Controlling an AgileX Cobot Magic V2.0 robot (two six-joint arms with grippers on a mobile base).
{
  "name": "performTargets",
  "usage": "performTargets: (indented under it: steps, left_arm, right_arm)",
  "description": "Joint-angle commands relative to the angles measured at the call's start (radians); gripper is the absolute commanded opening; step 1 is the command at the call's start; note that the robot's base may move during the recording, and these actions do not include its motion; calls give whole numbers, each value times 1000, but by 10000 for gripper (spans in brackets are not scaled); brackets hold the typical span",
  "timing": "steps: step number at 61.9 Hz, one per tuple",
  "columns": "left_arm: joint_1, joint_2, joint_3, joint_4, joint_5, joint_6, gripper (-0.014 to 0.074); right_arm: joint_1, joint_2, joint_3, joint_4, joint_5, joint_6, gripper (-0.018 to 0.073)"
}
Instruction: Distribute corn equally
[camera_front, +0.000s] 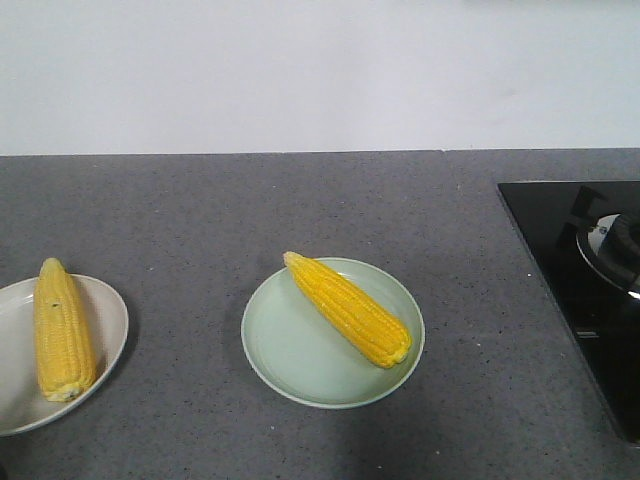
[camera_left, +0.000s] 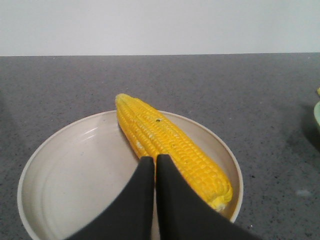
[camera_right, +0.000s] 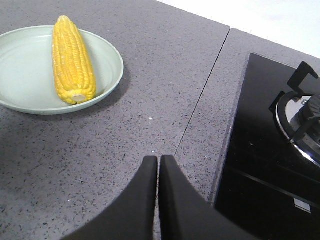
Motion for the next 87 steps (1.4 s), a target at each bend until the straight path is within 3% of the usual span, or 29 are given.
performTargets:
  steps: [1, 63, 87]
  left_arm:
    - [-9, 4, -27, 15, -49, -2, -8]
    - [-8, 3, -27, 18, -38, 18, -8]
    - [0, -218, -27, 18, 152, 27, -8]
  right_arm:
    - [-5, 8, -24, -13, -67, 2, -5]
    - [-5, 8, -24, -13, -67, 2, -5]
    - [-5, 8, -24, -13, -67, 2, -5]
